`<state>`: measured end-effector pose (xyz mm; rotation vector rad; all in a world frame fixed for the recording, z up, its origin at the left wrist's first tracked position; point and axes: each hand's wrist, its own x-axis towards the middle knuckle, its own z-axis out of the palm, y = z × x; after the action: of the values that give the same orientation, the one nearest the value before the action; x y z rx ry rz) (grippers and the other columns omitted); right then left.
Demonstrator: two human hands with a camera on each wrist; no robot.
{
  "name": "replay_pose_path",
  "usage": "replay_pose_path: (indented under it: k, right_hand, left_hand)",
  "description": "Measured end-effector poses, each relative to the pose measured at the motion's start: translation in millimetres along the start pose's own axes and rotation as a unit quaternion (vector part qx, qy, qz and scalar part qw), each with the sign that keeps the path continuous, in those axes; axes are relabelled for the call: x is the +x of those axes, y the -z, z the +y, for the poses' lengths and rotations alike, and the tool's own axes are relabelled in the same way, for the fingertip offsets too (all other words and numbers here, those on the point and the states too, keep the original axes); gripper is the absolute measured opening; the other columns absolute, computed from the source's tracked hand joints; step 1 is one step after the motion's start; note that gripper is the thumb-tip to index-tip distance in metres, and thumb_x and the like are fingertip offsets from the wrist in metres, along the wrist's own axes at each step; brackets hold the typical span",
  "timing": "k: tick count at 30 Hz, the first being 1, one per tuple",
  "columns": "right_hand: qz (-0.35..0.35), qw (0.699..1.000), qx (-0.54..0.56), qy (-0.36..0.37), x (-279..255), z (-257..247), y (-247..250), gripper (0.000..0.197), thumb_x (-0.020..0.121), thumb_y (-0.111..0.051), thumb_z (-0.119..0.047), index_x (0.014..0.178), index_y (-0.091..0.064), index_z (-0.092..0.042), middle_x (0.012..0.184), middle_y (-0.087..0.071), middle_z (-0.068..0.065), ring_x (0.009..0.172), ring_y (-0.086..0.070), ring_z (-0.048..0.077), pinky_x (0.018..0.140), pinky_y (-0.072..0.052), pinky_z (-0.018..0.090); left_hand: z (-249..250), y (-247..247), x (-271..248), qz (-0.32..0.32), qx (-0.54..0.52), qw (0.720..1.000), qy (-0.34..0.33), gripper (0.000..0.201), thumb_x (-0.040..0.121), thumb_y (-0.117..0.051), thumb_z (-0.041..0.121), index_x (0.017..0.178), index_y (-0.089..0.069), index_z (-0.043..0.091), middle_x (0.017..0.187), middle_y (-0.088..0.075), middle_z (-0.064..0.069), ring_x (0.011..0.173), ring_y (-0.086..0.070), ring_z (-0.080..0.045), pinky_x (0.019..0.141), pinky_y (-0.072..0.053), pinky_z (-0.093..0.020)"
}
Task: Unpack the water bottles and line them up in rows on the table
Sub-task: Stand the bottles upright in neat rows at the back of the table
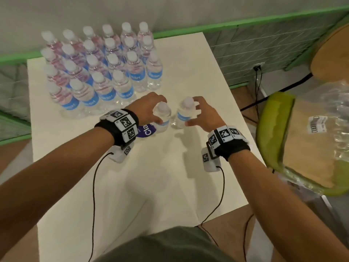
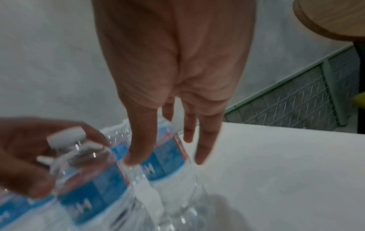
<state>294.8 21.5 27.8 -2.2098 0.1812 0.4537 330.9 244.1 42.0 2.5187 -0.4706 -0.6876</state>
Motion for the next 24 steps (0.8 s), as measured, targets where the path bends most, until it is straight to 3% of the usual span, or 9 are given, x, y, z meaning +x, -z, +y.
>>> replay_pose_path:
  k: [3, 8, 10, 12, 14, 19, 24]
  right_hand:
    - [0.042, 0.997, 0.069, 0.016, 14.3, 0.9, -12.0, 0.061, 0.072, -0.075, -0.004, 0.124, -0.047, -0.019, 0.109, -0.06, 0.004, 0.095, -0.058, 0.02, 0.075, -0.046, 0.022]
    - [-0.004, 0.993, 0.107, 0.048, 56.3, -21.8, -20.1, 0.068, 0.076, -0.067, 0.005, 0.134, -0.04, -0.017, 0.124, -0.053, 0.01, 0.111, -0.055, 0.024, 0.091, -0.05, 0.033]
    - [-0.023, 0.994, 0.104, 0.038, 70.7, -25.9, -24.0, 0.076, 0.075, -0.071, 0.002, 0.138, -0.034, -0.019, 0.123, -0.052, 0.01, 0.11, -0.054, 0.024, 0.093, -0.049, 0.035]
    - [-0.017, 0.996, 0.08, 0.037, 82.6, -27.3, -28.8, 0.073, 0.073, -0.075, -0.004, 0.134, -0.038, -0.018, 0.119, -0.056, 0.005, 0.108, -0.055, 0.022, 0.089, -0.048, 0.031]
    - [-0.007, 0.996, 0.082, 0.031, 90.8, -28.3, -31.7, 0.067, 0.073, -0.076, -0.008, 0.129, -0.042, -0.017, 0.12, -0.058, 0.006, 0.104, -0.056, 0.02, 0.076, -0.045, 0.021]
    - [-0.031, 0.995, 0.086, 0.04, 105.6, -31.1, -28.5, 0.063, 0.074, -0.076, -0.008, 0.127, -0.043, -0.015, 0.12, -0.061, 0.006, 0.098, -0.061, 0.021, 0.074, -0.047, 0.019]
    - [-0.043, 0.995, 0.07, 0.05, 118.9, -36.5, -28.2, 0.065, 0.073, -0.076, -0.006, 0.129, -0.044, -0.016, 0.121, -0.061, 0.008, 0.102, -0.064, 0.028, 0.09, -0.051, 0.037]
  left_hand:
    - [-5.1, 0.9, 6.8, 0.018, -0.014, 1.0, 0.003, 0.054, 0.074, -0.076, 0.025, 0.121, -0.049, 0.019, 0.117, -0.051, -0.004, 0.105, -0.051, -0.023, 0.09, -0.044, -0.035]
    - [-15.7, 17.5, 20.5, 0.09, -0.063, 0.993, 0.032, 0.054, 0.073, -0.075, 0.035, 0.116, -0.046, 0.017, 0.104, -0.055, -0.003, 0.091, -0.052, -0.021, 0.078, -0.044, -0.035]
    - [-19.0, 27.6, 26.0, 0.104, -0.07, 0.991, 0.037, 0.055, 0.072, -0.076, 0.033, 0.114, -0.045, 0.016, 0.097, -0.054, -0.002, 0.085, -0.052, -0.022, 0.072, -0.04, -0.032]
    - [-21.5, 35.1, 29.3, 0.1, -0.07, 0.991, 0.05, 0.055, 0.071, -0.078, 0.03, 0.113, -0.045, 0.015, 0.094, -0.054, -0.003, 0.082, -0.052, -0.022, 0.07, -0.04, -0.032]
    - [-23.3, 38.2, 31.9, 0.09, -0.074, 0.992, 0.057, 0.054, 0.07, -0.079, 0.028, 0.111, -0.046, 0.015, 0.094, -0.057, -0.005, 0.082, -0.054, -0.022, 0.072, -0.045, -0.034]
    - [-21.5, 47.2, 35.4, 0.084, -0.099, 0.99, 0.061, 0.045, 0.074, -0.077, 0.026, 0.112, -0.057, 0.013, 0.089, -0.057, -0.006, 0.081, -0.055, -0.021, 0.076, -0.043, -0.03]
    - [-21.0, 71.9, 37.4, 0.11, -0.083, 0.99, 0.042, 0.044, 0.077, -0.075, 0.02, 0.117, -0.061, 0.011, 0.096, -0.063, -0.014, 0.089, -0.06, -0.027, 0.085, -0.046, -0.034]
